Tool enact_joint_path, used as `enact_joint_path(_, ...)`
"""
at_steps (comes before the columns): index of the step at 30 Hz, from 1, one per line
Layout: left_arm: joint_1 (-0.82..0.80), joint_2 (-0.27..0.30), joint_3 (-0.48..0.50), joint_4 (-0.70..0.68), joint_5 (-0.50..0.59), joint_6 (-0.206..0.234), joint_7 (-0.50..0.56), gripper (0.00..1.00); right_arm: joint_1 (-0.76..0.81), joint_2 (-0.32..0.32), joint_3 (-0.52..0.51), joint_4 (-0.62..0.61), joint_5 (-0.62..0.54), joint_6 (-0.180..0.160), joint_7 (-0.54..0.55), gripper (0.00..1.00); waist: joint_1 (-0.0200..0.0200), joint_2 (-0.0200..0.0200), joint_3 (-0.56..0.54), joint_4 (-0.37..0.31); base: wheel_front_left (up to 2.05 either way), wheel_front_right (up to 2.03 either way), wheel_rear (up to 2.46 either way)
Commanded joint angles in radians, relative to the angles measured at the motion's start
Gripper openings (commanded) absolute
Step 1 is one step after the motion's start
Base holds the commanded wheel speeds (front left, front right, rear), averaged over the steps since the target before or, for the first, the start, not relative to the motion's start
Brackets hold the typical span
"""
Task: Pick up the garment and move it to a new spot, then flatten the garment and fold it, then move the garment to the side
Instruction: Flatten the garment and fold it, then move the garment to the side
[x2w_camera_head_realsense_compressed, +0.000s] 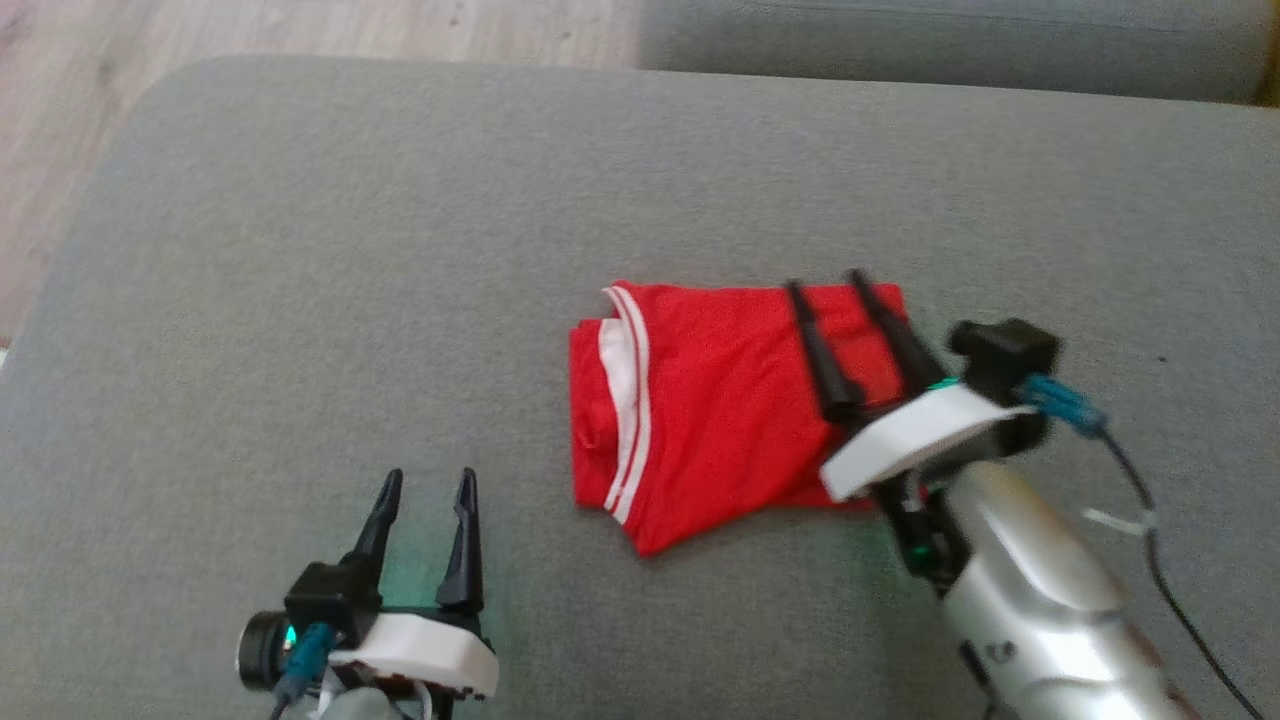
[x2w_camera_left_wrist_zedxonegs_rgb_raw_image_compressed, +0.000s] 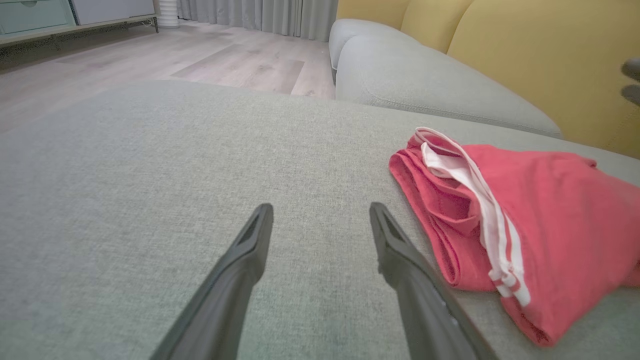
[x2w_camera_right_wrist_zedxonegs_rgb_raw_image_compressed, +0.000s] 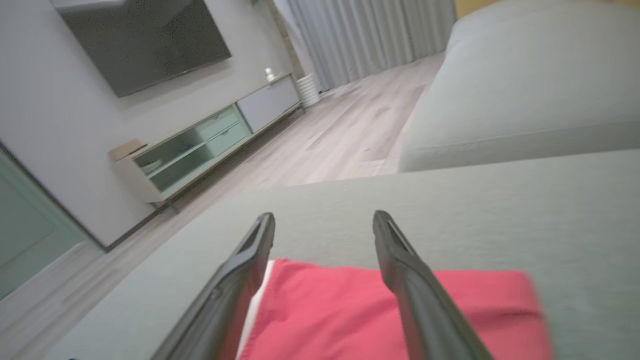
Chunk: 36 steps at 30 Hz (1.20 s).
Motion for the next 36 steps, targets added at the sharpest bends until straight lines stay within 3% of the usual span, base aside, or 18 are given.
enact_joint_path(1, -0.036, 0.003, 0.045, -0.033, 0.007, 0.004, -0.01, 1.0, 0.016, 0.011, -0.034, -0.022, -0.041, 0.002, -0.011, 1.0, 0.0, 0.0, -0.013, -0.026, 0.0, 0.0, 0.0)
enact_joint_path(9, -0.019, 0.003, 0.111, -0.047, 0.033, 0.008, -0.01, 1.0, 0.157, 0.014, -0.354, -0.032, -0.308, 0.002, -0.011, 1.0, 0.0, 0.0, -0.059, -0.119, 0.0, 0.0, 0.0)
enact_joint_path(16, 0.049, 0.003, 0.155, -0.09, 0.046, 0.02, -0.01, 1.0, 0.263, 0.02, -0.441, -0.033, -0.402, 0.002, -0.011, 1.0, 0.0, 0.0, -0.11, -0.153, 0.0, 0.0, 0.0)
enact_joint_path(26, 0.099, 0.003, 0.146, -0.109, 0.064, 0.014, -0.01, 1.0, 0.303, 0.021, -0.432, -0.022, -0.39, 0.002, -0.011, 1.0, 0.0, 0.0, -0.119, -0.149, 0.0, 0.0, 0.0)
enact_joint_path(36, 0.061, 0.003, 0.089, -0.102, 0.054, 0.007, -0.01, 1.0, 0.113, 0.021, -0.219, 0.096, -0.289, 0.002, -0.011, 1.0, 0.0, 0.0, -0.063, -0.092, 0.0, 0.0, 0.0)
